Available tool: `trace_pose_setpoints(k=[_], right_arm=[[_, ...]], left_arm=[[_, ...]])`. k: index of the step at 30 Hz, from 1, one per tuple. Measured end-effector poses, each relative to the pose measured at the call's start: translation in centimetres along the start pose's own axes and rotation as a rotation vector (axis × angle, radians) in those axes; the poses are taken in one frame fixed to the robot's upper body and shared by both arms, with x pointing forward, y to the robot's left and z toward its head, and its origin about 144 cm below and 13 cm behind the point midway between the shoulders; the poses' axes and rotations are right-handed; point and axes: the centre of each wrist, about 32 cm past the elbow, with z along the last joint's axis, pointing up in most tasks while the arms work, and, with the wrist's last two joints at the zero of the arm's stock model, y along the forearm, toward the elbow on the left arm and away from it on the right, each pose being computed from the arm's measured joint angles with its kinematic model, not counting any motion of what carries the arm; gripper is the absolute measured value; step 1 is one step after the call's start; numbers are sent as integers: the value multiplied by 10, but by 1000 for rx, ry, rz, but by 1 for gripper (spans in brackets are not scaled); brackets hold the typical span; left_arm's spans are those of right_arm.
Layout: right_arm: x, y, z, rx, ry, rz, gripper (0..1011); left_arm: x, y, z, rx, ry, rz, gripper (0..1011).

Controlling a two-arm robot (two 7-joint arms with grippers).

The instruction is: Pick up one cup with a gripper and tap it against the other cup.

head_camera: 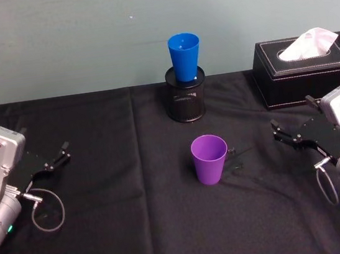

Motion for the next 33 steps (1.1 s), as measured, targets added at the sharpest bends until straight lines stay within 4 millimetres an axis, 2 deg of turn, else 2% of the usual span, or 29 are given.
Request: trace_pose_setpoints(k=[33], right_arm=[[0, 0, 0, 0, -1, 0, 1003]], left_arm=[[0, 0, 0, 0, 0, 0, 1000]])
